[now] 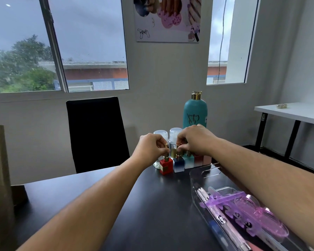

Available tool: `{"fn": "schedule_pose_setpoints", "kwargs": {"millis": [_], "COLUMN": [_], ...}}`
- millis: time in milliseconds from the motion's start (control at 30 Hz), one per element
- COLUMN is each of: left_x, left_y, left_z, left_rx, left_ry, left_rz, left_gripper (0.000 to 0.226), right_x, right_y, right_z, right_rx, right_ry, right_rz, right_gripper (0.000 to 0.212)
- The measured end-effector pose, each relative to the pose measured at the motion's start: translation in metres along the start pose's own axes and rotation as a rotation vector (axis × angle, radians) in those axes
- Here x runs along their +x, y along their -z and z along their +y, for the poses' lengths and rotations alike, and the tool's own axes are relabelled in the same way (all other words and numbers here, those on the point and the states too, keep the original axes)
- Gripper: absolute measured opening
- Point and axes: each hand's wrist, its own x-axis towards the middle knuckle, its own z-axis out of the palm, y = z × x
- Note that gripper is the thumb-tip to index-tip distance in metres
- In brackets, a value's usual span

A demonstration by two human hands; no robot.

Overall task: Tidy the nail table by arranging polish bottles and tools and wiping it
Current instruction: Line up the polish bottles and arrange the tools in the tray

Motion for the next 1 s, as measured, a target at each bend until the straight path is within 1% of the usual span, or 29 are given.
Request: {"fn": "schedule_pose_setpoints", "kwargs": {"millis": [133, 433, 667, 1000], "left_x": [0.001, 0.004, 0.004, 0.0], "left_y": [-0.004, -0.012, -0.013, -0.018], "left_z": [0.002, 0.003, 0.0, -0.001], "left_rx": [0.068, 0.164, 0.199, 0.222], "left_ry": [-0.033, -0.066, -0.084, -0.095], "left_rz": [0.01, 0.048, 0.087, 0.119], "left_gripper": [0.014, 0.013, 0.013, 0.014], "right_x": [0.0, -0.001, 0.0, -0.001], "right_y": [0.0, 0.0, -0.003, -0.004], "right_z": [0.003, 0.003, 0.003, 0.002], "right_rx": [-0.009, -0.056, -0.055, -0.037], "right_ry": [-0.007, 0.003, 0.004, -0.014], "right_rz": [0.011, 0.057, 0.093, 0.085], "right_gripper": [0.025, 0.024, 0.021, 0.02]}}
